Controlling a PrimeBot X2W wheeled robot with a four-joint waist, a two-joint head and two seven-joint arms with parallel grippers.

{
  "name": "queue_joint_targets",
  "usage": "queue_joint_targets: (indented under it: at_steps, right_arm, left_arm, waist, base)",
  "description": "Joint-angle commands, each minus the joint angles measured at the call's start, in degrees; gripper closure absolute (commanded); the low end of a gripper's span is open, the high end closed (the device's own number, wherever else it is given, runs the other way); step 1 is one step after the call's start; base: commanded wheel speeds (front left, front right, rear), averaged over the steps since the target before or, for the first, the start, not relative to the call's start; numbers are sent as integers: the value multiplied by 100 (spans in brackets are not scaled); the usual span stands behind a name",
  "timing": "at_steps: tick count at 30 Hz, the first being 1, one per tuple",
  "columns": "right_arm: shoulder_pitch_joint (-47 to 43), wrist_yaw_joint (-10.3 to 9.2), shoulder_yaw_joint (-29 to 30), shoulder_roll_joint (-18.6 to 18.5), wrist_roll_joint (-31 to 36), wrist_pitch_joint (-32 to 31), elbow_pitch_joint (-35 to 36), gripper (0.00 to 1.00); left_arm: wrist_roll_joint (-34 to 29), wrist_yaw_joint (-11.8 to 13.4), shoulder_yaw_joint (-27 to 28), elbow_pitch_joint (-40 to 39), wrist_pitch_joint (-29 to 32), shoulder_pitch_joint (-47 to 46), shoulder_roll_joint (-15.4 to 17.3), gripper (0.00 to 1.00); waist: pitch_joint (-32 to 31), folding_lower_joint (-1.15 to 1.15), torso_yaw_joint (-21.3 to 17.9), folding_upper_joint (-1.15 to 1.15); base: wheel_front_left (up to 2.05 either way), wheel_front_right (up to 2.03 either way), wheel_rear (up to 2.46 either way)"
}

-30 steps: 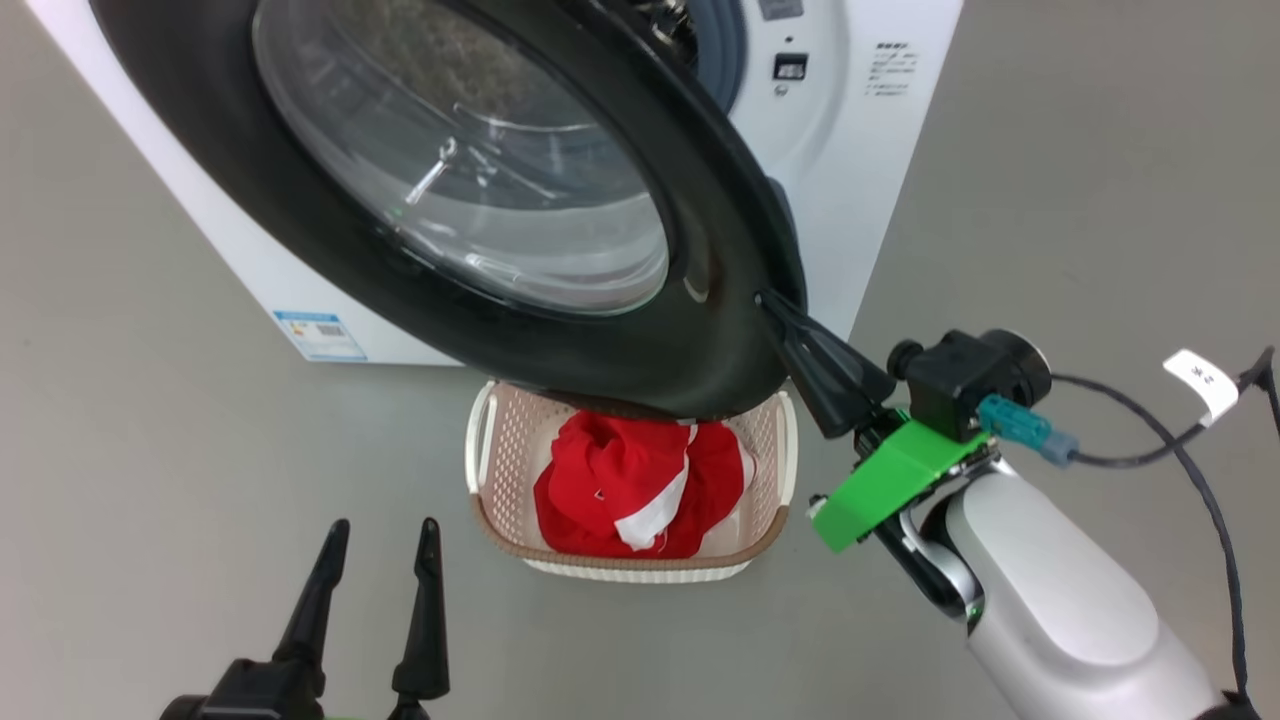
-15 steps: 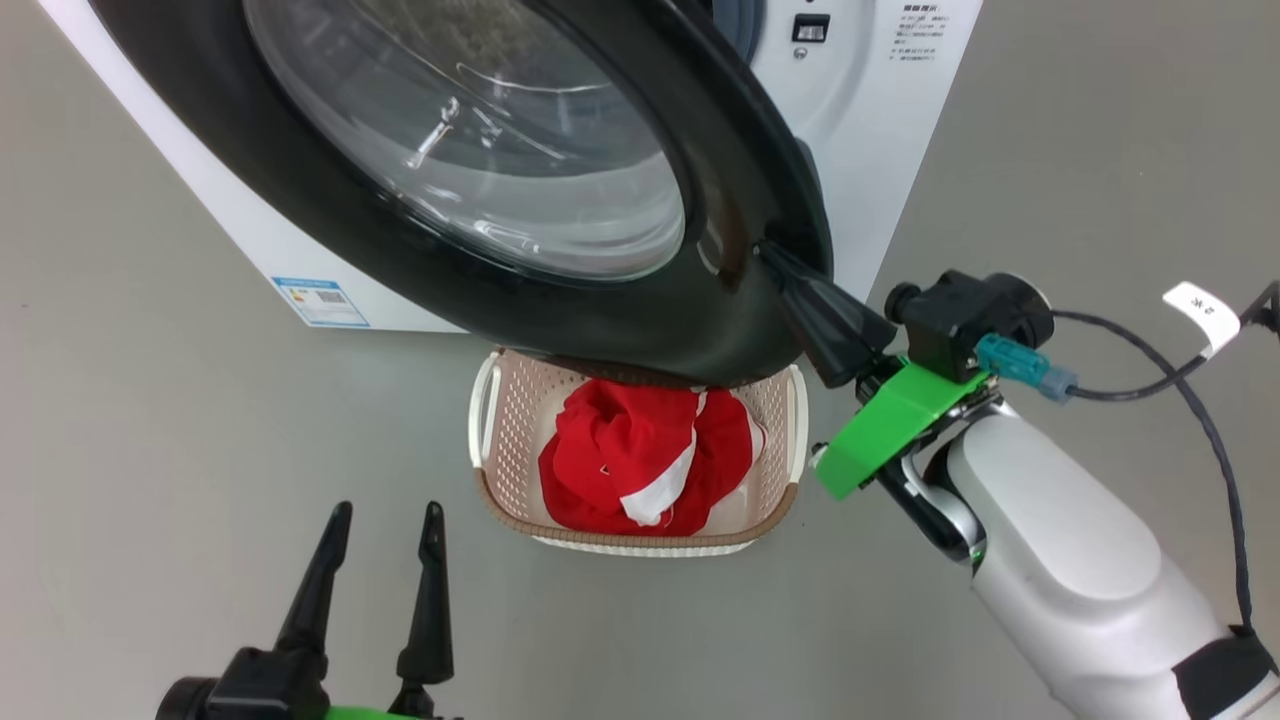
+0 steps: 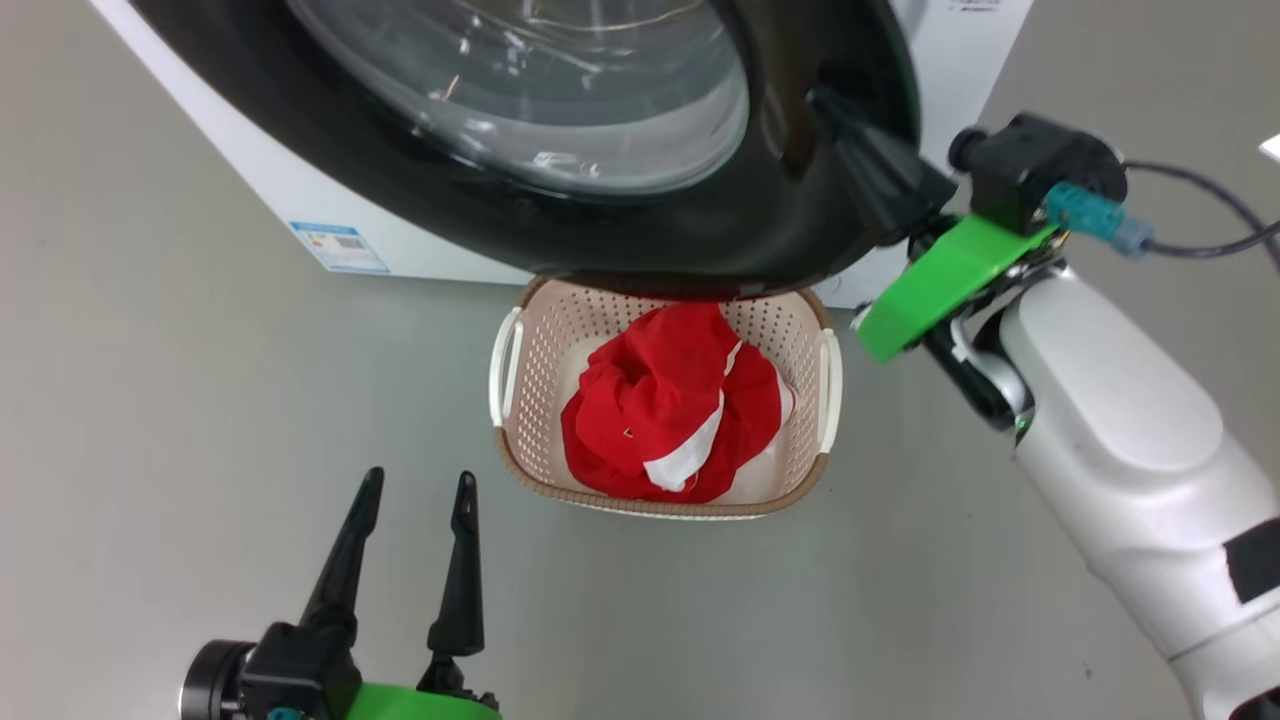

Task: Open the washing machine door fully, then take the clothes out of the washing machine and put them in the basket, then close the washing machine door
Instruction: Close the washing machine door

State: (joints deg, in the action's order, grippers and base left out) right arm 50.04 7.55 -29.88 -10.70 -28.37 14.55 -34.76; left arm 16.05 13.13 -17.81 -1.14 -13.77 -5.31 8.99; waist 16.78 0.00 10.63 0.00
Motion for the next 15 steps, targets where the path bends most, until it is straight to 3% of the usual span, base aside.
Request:
queue_joint_targets:
  at_steps: [1,15]
  right_arm:
    - [155,-6,26,27,-83,44,19,100]
    - [1174,-6,413,-109,-267,44,-835,100]
  left_arm:
    - [-38,13,163,-94,-65,-169,39,0]
    - [-99,-92,65,36,-116,-461,-166,0]
  waist:
    - [83,0,75,0]
    - [427,0,320,0]
  base:
    - [0,0,0]
    - [0,0,0]
